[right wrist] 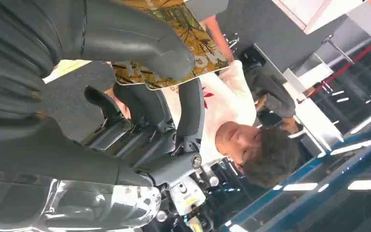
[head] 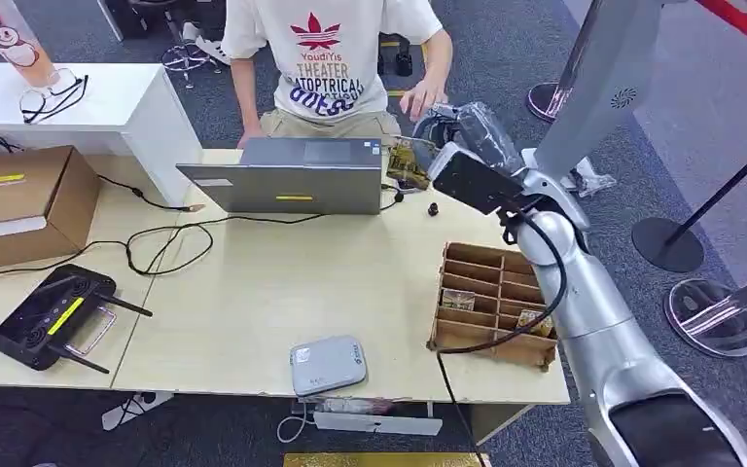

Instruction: Pass the card to the sensor for recognition and then transmit it.

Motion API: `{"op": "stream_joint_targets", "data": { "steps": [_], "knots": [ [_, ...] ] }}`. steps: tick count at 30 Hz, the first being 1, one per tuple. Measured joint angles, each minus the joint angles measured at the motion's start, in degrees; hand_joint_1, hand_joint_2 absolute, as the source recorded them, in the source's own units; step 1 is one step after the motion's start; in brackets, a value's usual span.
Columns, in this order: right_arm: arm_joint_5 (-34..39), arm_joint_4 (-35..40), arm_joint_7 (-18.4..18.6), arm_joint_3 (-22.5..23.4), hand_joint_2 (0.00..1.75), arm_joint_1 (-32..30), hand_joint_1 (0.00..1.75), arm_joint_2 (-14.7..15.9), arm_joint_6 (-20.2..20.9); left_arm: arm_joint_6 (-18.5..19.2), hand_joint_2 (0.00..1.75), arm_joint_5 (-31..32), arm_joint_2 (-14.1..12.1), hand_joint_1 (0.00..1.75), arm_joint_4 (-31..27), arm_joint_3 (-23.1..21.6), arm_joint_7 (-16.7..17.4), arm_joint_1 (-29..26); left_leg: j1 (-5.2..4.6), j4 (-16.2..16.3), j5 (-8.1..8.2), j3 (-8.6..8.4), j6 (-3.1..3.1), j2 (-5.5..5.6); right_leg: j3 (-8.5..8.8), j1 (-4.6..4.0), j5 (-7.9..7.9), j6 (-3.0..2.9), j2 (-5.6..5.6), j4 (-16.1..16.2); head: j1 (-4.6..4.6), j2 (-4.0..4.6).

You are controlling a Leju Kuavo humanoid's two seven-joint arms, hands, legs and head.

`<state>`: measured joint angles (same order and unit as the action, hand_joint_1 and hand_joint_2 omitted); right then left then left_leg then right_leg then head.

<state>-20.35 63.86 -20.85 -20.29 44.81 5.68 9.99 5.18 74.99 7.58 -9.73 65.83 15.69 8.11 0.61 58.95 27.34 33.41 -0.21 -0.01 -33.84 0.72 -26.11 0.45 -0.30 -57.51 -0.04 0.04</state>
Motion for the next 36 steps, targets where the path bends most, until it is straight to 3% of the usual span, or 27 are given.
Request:
{"op": "stream_joint_targets", "data": {
  "steps": [13, 23, 30, 31, 32, 33, 34, 36],
  "knots": [
    [-1.2, -12.2, 2.4, -3.9, 1.75, 8.7, 1.75, -5.7, -2.1, 0.0, 0.0, 0.3, 0.0, 0.0, 0.0, -0.1, 0.4, 0.2, 0.01, 0.0, -0.01, -0.01, -0.01, 0.02, -0.01, 0.0, 0.01, 0.0, 0.0, 0.0, 0.0, 0.0],
    [-2.1, -21.2, 2.8, -5.2, 1.75, 12.8, 1.75, -8.3, -4.0, 1.9, 0.0, 0.3, -0.4, 0.0, 0.0, -0.1, 1.0, 0.4, 0.01, 0.0, -0.01, -0.01, -0.01, 0.01, -0.02, 0.0, 0.02, 0.01, 0.01, 0.0, 0.0, 0.0],
    [-2.2, -25.0, 2.2, -5.6, 1.75, 13.8, 1.75, -9.1, -4.7, 1.0, 0.0, -0.2, -0.5, 0.0, 0.0, -0.1, 1.0, 0.3, 0.01, 0.0, -0.01, -0.01, -0.01, 0.01, -0.01, -0.01, 0.02, 0.01, 0.01, 0.0, 0.0, 0.0],
    [-2.2, -25.3, 2.1, -5.6, 1.75, 13.8, 1.69, -9.1, -4.8, 1.0, 0.0, -0.2, -0.4, 0.0, 0.0, -0.1, 1.0, 0.3, 0.01, 0.0, -0.01, 0.0, -0.01, 0.01, -0.01, 0.0, 0.02, 0.01, 0.01, 0.0, 0.0, 0.0],
    [-2.2, -25.6, 2.0, -5.7, 1.75, 13.8, 1.29, -9.1, -4.8, 1.1, 0.0, -0.2, -0.5, 0.0, 0.0, -0.1, 1.0, 0.3, 0.01, 0.0, -0.01, 0.0, -0.01, 0.01, -0.01, 0.0, 0.02, 0.01, 0.01, 0.0, 0.0, 0.0],
    [-2.2, -25.9, 1.9, -5.7, 1.75, 13.8, 1.01, -9.2, -4.9, 1.3, 0.0, -0.2, -0.5, 0.0, 0.0, -0.1, 1.0, 0.3, 0.01, 0.0, -0.01, 0.0, -0.01, 0.01, -0.01, 0.0, 0.02, 0.01, 0.01, 0.0, 0.02, 0.0],
    [-2.3, -26.2, 1.9, -5.7, 1.75, 13.8, 0.0, -9.2, -5.0, 1.6, 0.0, -0.1, -0.5, 0.0, 0.0, -0.1, 1.0, 0.3, 0.01, 0.0, -0.01, 0.0, -0.01, 0.01, -0.01, 0.0, 0.02, 0.01, 0.01, 0.0, 0.0, 0.0],
    [-2.3, -26.6, 1.9, -5.8, 1.75, 13.9, 0.0, -9.3, -5.0, 1.8, 0.0, -0.1, -0.6, 0.0, 0.0, -0.1, 1.0, 0.3, 0.0, 0.0, -0.01, -0.01, -0.01, 0.01, -0.01, 0.0, 0.02, 0.01, 0.01, 0.0, 0.0, 0.0]
  ]
}}
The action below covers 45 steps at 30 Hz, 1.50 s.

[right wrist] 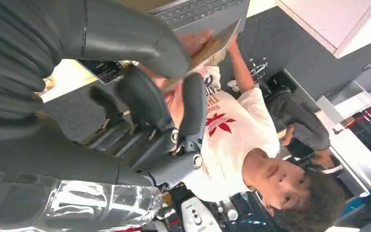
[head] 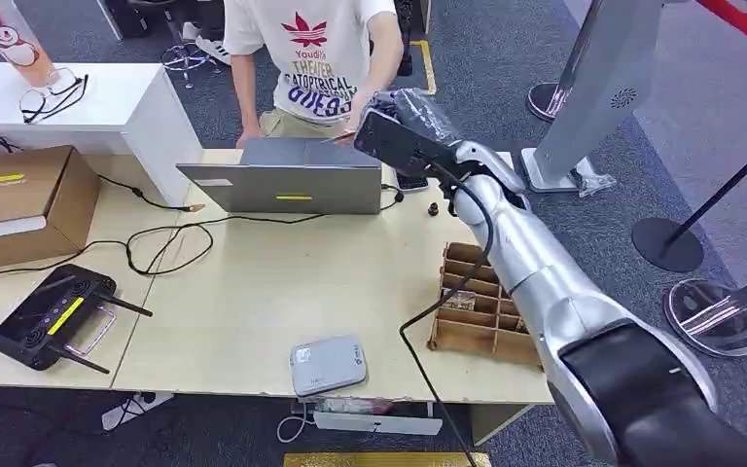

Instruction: Pass the card to the sensor for recognition and then transmit it.

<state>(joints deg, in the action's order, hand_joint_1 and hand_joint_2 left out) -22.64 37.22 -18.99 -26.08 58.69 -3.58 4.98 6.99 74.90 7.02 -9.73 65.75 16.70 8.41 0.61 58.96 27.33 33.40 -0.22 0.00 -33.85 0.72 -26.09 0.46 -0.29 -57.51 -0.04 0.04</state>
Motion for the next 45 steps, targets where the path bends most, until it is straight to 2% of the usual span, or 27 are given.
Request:
{"op": "stream_joint_targets", "data": {
  "steps": [13, 18, 22, 27, 29, 33, 38, 45],
  "knots": [
    [-0.9, -2.8, -0.5, -0.4, 1.75, 0.2, 0.0, -0.1, -0.9, 0.1, 0.0, 0.0, 0.0, 0.0, 0.0, 0.0, 0.0, 0.1, 0.0, 0.0, 0.0, -0.01, 0.0, 0.0, -0.01, 0.0, 0.0, 0.0, 0.0, 0.0, 0.0, 0.0],
    [-0.4, -2.8, -1.9, -0.6, 1.75, 0.2, 0.0, -0.1, -1.0, 0.1, 0.0, 0.0, 0.0, 0.0, 0.0, 0.0, -0.1, 0.1, 0.0, 0.0, 0.0, 0.0, 0.0, 0.0, -0.01, 0.0, 0.0, 0.0, 0.0, 0.0, 0.0, 0.0],
    [3.1, -1.4, -4.5, -0.3, 1.75, -0.9, 0.0, -0.1, 0.4, 0.1, 0.0, -0.2, 0.0, 0.0, 0.0, 0.0, -0.5, 0.0, 0.0, 0.0, 0.0, -0.01, 0.0, -0.01, -0.02, 0.0, 0.0, 0.0, 0.01, 0.0, 0.0, 0.0],
    [10.8, 4.3, -7.3, 1.4, 1.75, -5.0, 0.0, 0.0, 4.7, 0.1, 0.0, -0.2, 0.0, 0.0, 0.0, 0.0, -0.7, -0.1, 0.01, 0.0, 0.0, -0.01, 0.0, 0.0, -0.04, -0.01, -0.01, 0.0, 0.01, 0.0, 0.0, 0.0],
    [15.9, 7.9, -8.5, 2.4, 1.75, -7.7, 0.0, 0.2, 7.6, -0.7, 0.0, -0.4, 0.1, 0.0, 0.0, 0.0, -0.8, -0.1, 0.0, 0.0, 0.01, -0.01, 0.0, 0.0, -0.04, -0.01, -0.01, 0.0, 0.01, 0.0, -0.02, 0.0],
    [22.8, 16.6, -8.9, 3.8, 1.75, -13.9, 0.0, 1.2, 10.4, -2.0, 0.0, -0.7, 0.6, 0.0, 0.0, 0.0, -1.1, -0.6, 0.0, 0.0, 0.03, 0.02, -0.02, 0.0, -0.05, 0.0, -0.01, 0.0, 0.01, 0.0, 0.0, 0.0],
    [28.7, 25.9, -9.3, 4.6, 1.75, -20.8, 0.0, 2.3, 12.8, -2.3, 0.0, -1.2, 0.7, 0.0, 0.0, 0.0, -1.5, -1.3, 0.0, 0.0, 0.04, 0.02, -0.01, -0.01, -0.08, 0.0, -0.02, 0.01, 0.03, 0.0, -0.02, 0.0],
    [33.3, 35.3, -9.7, 5.9, 1.75, -28.7, 0.0, 3.4, 14.7, -2.4, 0.0, -2.1, 0.8, 0.0, 0.0, 0.0, -2.3, -2.1, 0.0, 0.0, 0.05, 0.02, 0.0, -0.01, -0.09, 0.0, -0.03, 0.0, 0.03, 0.0, -0.02, 0.0]
  ]
}}
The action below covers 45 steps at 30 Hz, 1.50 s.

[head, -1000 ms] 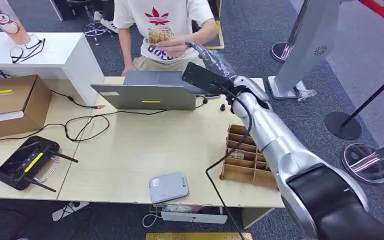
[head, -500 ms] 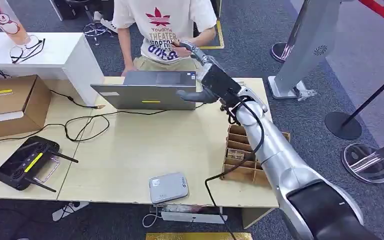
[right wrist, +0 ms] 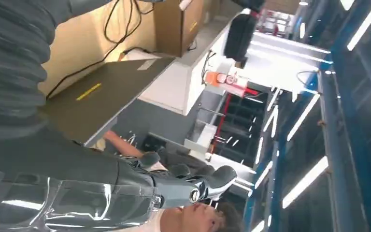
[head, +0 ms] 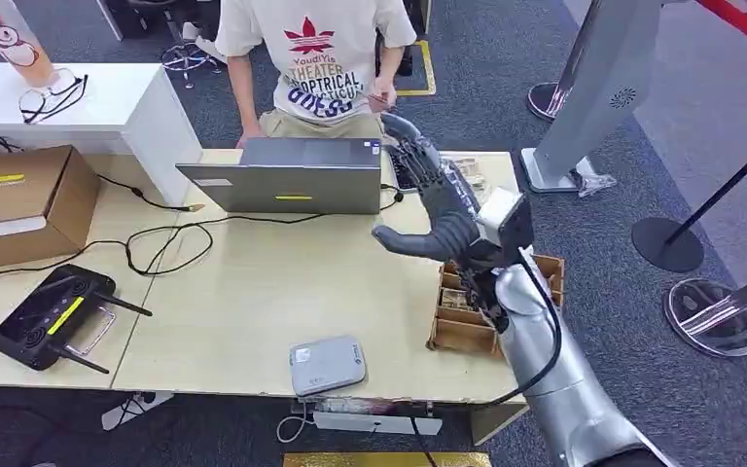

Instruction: Pass the card to the sensor for recognition and then transmit it.

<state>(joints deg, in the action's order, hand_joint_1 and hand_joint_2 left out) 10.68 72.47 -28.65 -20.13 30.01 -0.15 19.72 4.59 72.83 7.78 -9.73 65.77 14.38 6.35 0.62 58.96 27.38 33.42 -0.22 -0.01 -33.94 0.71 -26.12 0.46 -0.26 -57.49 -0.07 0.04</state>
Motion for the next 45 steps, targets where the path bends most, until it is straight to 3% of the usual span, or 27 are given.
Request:
{"op": "stream_joint_targets", "data": {
  "steps": [13, 45],
  "knots": [
    [0.2, 9.3, 1.0, 2.1, 1.75, -12.3, 0.0, 0.4, 1.3, -0.3, 0.0, -1.3, 0.1, 0.0, 0.0, 0.1, 0.0, -0.4, 0.0, 0.0, 0.02, 0.06, 0.02, 0.0, -0.01, 0.0, -0.03, 0.01, -0.01, 0.0, 0.02, 0.0],
    [1.1, 12.3, 4.8, 4.0, 1.75, -16.4, 0.0, -2.7, 3.4, 0.1, 0.0, -2.0, 0.7, 0.0, 0.0, 0.5, -0.6, -0.5, 0.0, 0.0, 0.01, 0.06, 0.02, 0.0, -0.01, 0.0, -0.03, 0.01, -0.01, 0.0, 0.02, 0.0]
  ]
}}
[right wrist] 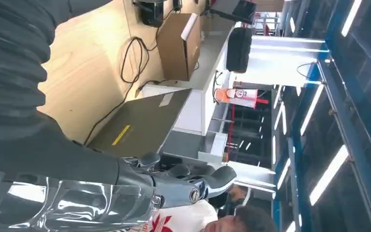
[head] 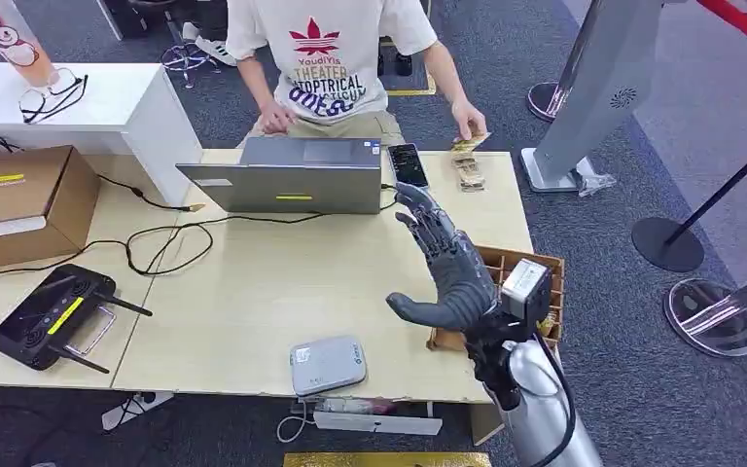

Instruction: Pass the card to the sensor for recognition and then transmit it.

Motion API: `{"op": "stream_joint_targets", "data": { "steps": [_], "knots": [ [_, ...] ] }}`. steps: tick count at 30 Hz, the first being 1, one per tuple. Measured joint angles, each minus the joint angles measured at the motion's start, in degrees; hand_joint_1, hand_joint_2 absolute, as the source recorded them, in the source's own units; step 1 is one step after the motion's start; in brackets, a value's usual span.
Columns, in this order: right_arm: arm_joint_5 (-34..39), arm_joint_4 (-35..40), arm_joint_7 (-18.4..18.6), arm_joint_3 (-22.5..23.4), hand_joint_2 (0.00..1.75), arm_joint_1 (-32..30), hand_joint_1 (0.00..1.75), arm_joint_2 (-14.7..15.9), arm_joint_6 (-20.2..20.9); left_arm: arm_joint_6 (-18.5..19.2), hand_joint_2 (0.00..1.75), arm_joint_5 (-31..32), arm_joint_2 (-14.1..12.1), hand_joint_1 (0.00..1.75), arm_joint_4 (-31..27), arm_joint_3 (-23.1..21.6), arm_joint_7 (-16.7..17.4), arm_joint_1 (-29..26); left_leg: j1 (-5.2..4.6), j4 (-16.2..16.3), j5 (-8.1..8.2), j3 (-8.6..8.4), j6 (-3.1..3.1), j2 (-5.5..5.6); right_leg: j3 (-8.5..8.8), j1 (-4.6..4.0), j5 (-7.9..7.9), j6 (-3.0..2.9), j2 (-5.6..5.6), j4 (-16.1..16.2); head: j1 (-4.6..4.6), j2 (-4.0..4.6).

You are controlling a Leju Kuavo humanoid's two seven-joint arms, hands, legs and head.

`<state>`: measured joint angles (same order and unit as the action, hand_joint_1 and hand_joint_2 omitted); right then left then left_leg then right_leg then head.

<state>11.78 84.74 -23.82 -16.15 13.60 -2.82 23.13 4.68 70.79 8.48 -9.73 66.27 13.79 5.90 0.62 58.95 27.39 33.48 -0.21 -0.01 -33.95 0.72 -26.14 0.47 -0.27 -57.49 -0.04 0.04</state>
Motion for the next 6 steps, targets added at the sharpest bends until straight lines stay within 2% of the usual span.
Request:
{"op": "stream_joint_targets", "data": {
  "steps": [6],
  "knots": [
    [0.1, 0.0, 0.4, 0.6, 1.75, -0.3, 0.0, -0.4, 0.5, -0.1, 0.0, -0.1, 0.0, 0.0, 0.0, 0.0, -0.1, 0.0, 0.0, 0.0, 0.0, 0.0, 0.0, 0.0, 0.0, 0.0, 0.0, 0.0, 0.0, 0.0, 0.0, 0.0]
  ]
}}
